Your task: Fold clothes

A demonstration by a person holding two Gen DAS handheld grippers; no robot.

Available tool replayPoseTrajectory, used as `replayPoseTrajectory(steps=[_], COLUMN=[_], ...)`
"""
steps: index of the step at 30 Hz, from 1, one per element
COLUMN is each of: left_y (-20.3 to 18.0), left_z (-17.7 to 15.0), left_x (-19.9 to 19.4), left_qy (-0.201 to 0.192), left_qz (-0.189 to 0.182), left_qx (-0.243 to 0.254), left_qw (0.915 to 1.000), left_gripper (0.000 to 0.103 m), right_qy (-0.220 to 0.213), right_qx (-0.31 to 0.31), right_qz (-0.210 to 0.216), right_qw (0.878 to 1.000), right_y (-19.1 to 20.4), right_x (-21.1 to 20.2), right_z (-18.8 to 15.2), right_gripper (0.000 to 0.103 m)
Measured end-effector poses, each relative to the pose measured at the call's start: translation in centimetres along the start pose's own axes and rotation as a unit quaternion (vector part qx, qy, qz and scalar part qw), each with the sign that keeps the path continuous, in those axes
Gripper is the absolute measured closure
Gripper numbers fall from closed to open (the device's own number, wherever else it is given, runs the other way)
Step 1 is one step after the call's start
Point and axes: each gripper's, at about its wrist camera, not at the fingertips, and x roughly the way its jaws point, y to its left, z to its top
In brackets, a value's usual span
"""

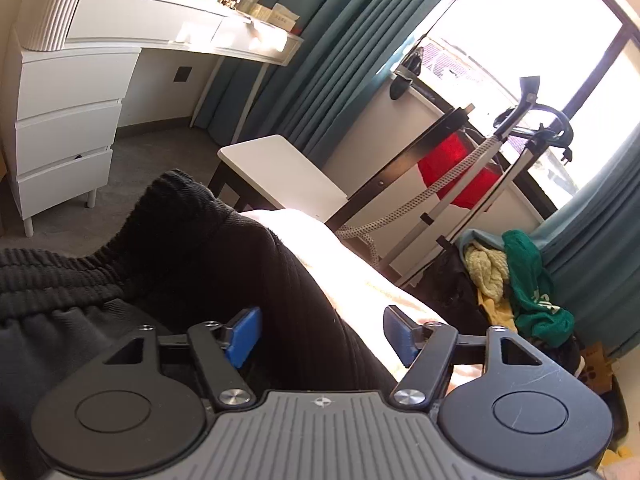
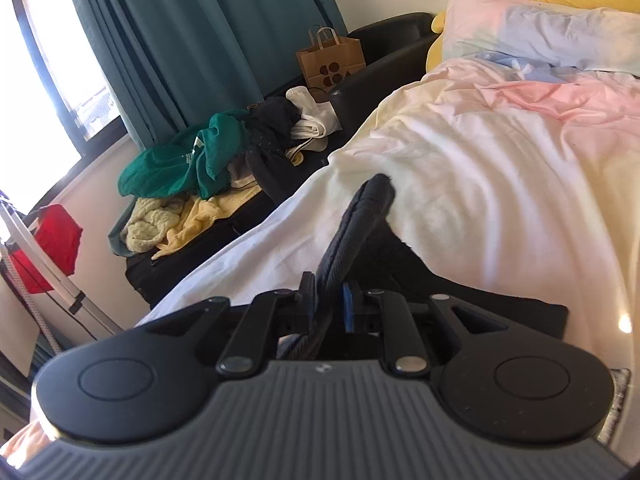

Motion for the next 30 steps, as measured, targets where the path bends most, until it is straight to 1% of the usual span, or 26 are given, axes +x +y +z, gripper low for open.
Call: replayPoseTrajectory(steps=[1, 2, 3, 4, 5, 6, 7, 9, 10, 11, 13, 15, 17, 20, 21, 23, 24, 25, 26, 27, 28, 29, 30], left_y=[0.1, 0.2, 0.5, 1.1, 2.0, 3.0, 4.1, 6.0, 7.1, 8.3, 10.0, 11.1, 12.1, 13.5, 13.9, 14.3, 14.2, 14.1, 14.1, 13.9, 13.8, 13.6, 13.4], left_z=[-0.5, -1.2, -2.0, -2.9, -4.0, -5.0, -6.1, -8.2, -9.3, -10.3, -11.9, -12.2, -12.0, -11.4, -11.0, -10.1, -9.5, -8.9, -8.2, -7.5, -6.8, -6.1, -5.4], left_x=[-1.6, -3.4, -5.2, -6.9, -8.6, -9.9, -11.0, -12.0, -12.2, -12.0, -11.2, -10.2, -9.1, -7.3, -6.6, -5.3, -4.7, -4.1, -3.4, -2.7, -2.3, -2.0, -1.8], left_qy=[-0.007, -0.017, -0.027, -0.033, -0.035, -0.035, -0.035, -0.024, -0.008, 0.013, 0.040, 0.053, 0.043, 0.023, 0.018, 0.013, 0.013, 0.013, 0.013, 0.017, 0.021, 0.023, 0.025], left_qz=[-0.008, -0.017, -0.025, -0.029, -0.032, -0.039, -0.049, -0.054, -0.047, -0.036, -0.036, -0.044, -0.058, -0.082, -0.085, -0.083, -0.079, -0.076, -0.072, -0.065, -0.059, -0.055, -0.051], left_qx=[0.011, 0.023, 0.027, 0.016, -0.002, -0.025, -0.051, -0.102, -0.131, -0.164, -0.215, -0.233, -0.241, -0.254, -0.259, -0.269, -0.271, -0.274, -0.277, -0.276, -0.269, -0.260, -0.251], left_qw=[0.9999, 0.9994, 0.9989, 0.9989, 0.9989, 0.9983, 0.9969, 0.9930, 0.9902, 0.9857, 0.9751, 0.9701, 0.9679, 0.9634, 0.9619, 0.9595, 0.9591, 0.9587, 0.9582, 0.9589, 0.9611, 0.9638, 0.9664], left_gripper=[0.026, 0.021, 0.019, 0.013, 0.011, 0.010, 0.009, 0.007, 0.007, 0.007, 0.007, 0.008, 0.008, 0.009, 0.013, 0.036, 0.039, 0.044, 0.049, 0.053, 0.065, 0.080, 0.084], right_qy=[0.001, 0.002, 0.004, 0.008, 0.016, 0.026, 0.035, 0.055, 0.067, 0.080, 0.101, 0.119, 0.133, 0.145, 0.140, 0.108, 0.091, 0.078, 0.069, 0.066, 0.065, 0.064, 0.061], right_qx=[0.012, 0.027, 0.041, 0.058, 0.076, 0.094, 0.111, 0.140, 0.157, 0.176, 0.203, 0.214, 0.219, 0.227, 0.230, 0.230, 0.225, 0.216, 0.203, 0.190, 0.180, 0.179, 0.186], right_qz=[0.007, 0.014, 0.022, 0.031, 0.040, 0.048, 0.053, 0.063, 0.068, 0.073, 0.096, 0.123, 0.140, 0.132, 0.130, 0.126, 0.124, 0.120, 0.109, 0.091, 0.067, 0.054, 0.053], right_qw=[1.000, 1.000, 0.999, 0.998, 0.996, 0.994, 0.992, 0.987, 0.983, 0.979, 0.969, 0.962, 0.957, 0.954, 0.954, 0.959, 0.962, 0.966, 0.971, 0.975, 0.979, 0.980, 0.979], right_y=[-0.9, -1.8, -2.7, -3.7, -4.8, -5.8, -6.8, -8.5, -9.1, -9.7, -10.4, -10.3, -9.9, -9.0, -8.8, -8.2, -7.8, -7.5, -7.2, -6.9, -6.8, -6.9, -7.2], right_x=[-1.3, -2.7, -4.0, -5.1, -6.1, -7.1, -8.0, -9.4, -9.9, -10.3, -10.7, -10.6, -9.6, -6.8, -5.9, -4.6, -4.1, -3.6, -2.9, -2.4, -1.8, -1.5, -1.4], right_z=[-0.3, -0.7, -1.1, -1.6, -2.2, -2.9, -3.7, -5.5, -6.3, -7.2, -8.7, -10.1, -10.9, -11.5, -11.4, -10.8, -10.5, -10.1, -9.6, -9.2, -9.0, -8.9, -8.8], right_gripper=[0.067, 0.063, 0.056, 0.049, 0.046, 0.039, 0.037, 0.037, 0.037, 0.037, 0.037, 0.037, 0.037, 0.038, 0.039, 0.037, 0.037, 0.038, 0.042, 0.058, 0.081, 0.087, 0.091])
